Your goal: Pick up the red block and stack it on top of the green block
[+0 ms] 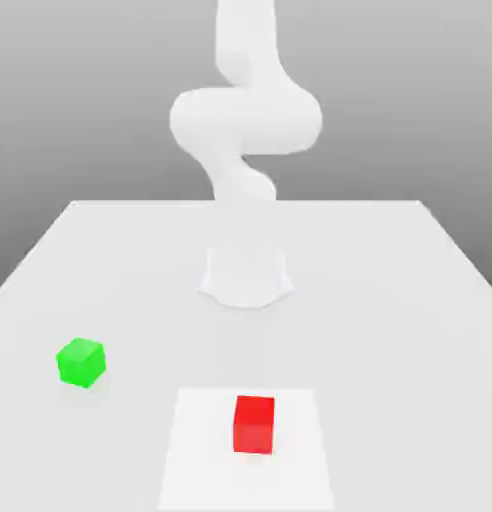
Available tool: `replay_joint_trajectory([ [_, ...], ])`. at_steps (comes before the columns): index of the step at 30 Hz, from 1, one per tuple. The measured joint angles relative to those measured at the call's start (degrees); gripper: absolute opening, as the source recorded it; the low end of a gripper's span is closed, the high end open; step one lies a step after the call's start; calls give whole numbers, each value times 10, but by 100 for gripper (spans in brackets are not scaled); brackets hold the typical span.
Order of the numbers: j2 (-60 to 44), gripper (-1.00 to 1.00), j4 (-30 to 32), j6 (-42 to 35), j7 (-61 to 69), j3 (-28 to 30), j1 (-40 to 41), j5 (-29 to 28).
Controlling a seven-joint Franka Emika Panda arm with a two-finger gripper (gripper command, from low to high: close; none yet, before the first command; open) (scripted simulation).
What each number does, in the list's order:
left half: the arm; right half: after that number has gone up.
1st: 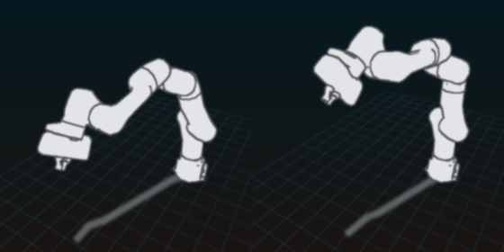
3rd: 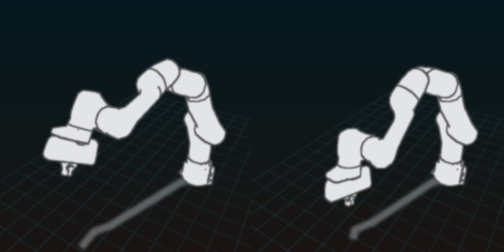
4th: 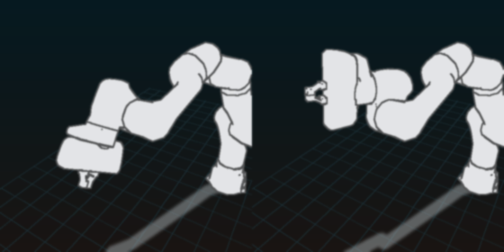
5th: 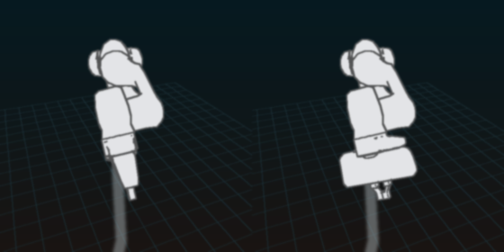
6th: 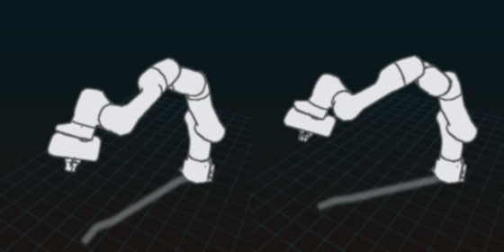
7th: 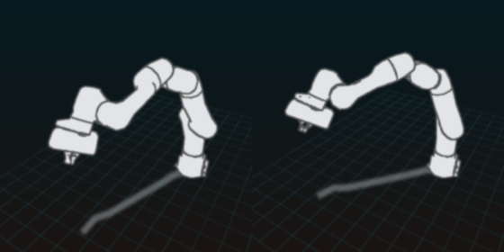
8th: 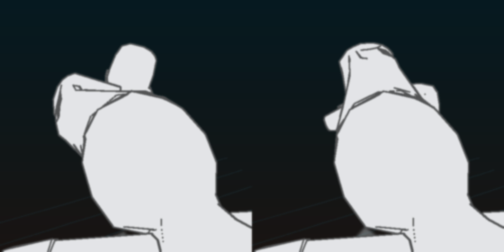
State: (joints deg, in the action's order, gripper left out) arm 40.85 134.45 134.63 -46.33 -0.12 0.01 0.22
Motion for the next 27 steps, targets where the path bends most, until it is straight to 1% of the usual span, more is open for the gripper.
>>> replay_joint_trajectory([
  [10, -214, 0, 112, 121, -23, -9, 1, 6],
  [19, -401, 0, 210, 227, -53, -14, -1, -1],
  [21, -442, 0, 218, 257, -59, -13, -1, -5],
  [26, -546, 0, 208, 344, -65, -7, -5, -12],
  [27, -558, -100, 206, 354, -66, -6, -6, -13],
])
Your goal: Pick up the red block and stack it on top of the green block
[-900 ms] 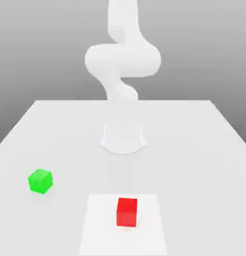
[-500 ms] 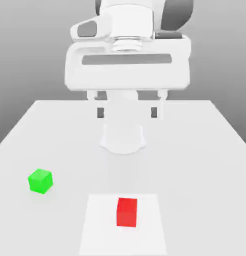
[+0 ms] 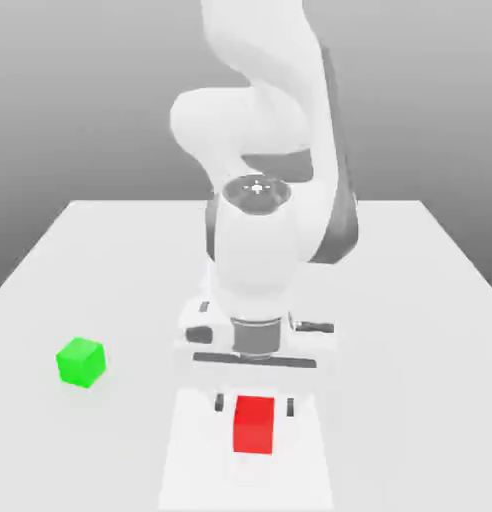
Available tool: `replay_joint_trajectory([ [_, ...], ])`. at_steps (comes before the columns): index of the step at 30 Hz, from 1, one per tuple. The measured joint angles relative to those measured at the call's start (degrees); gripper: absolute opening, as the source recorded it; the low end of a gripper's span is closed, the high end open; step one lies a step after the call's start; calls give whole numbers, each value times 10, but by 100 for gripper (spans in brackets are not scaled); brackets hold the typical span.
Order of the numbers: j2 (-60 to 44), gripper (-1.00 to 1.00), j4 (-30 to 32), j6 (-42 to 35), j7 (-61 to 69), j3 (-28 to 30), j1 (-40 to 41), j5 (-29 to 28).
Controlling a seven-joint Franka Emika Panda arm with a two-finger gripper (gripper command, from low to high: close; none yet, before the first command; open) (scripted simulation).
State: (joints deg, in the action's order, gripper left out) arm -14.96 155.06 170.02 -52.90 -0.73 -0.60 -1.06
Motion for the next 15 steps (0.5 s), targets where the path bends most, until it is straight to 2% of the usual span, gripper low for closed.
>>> replay_joint_trajectory([
  [7, 1, -100, 0, -1, -1, -1, 1, -2],
  [13, 112, -100, 17, -95, 4, -5, 5, 7],
  [15, 134, -100, 23, -111, -20, 9, 36, 7],
])
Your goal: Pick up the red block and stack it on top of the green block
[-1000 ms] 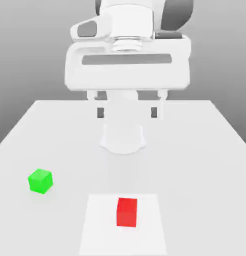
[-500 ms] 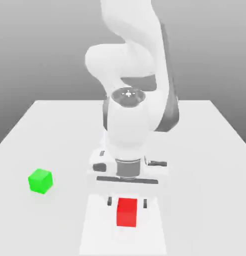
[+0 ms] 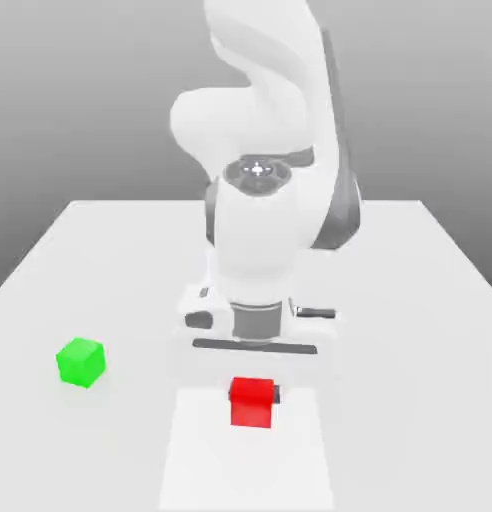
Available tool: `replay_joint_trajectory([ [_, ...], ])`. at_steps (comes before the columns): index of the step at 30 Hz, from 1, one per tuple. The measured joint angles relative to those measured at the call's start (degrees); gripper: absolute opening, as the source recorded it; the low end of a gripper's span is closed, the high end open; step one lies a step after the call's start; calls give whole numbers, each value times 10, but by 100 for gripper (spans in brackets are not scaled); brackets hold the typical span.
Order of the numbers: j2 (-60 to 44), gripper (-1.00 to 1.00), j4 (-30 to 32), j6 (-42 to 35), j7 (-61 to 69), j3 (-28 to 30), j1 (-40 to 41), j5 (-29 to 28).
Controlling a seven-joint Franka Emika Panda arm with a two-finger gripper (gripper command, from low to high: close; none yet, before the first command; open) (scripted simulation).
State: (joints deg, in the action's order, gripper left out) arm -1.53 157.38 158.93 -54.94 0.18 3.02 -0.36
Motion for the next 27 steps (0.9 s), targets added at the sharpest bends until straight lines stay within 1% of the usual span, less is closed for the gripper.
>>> replay_joint_trajectory([
  [8, 58, -100, 28, -29, -153, 68, 131, -19],
  [16, 113, -100, 56, -55, -320, 137, 259, -51],
  [19, 87, -100, 59, -25, -336, 151, 275, -41],
  [23, 7, -100, 57, 50, -299, 145, 269, 16],
  [24, -13, 100, 56, 68, -286, 137, 272, 35],
  [27, -13, 100, 56, 69, -286, 137, 272, 35],
])
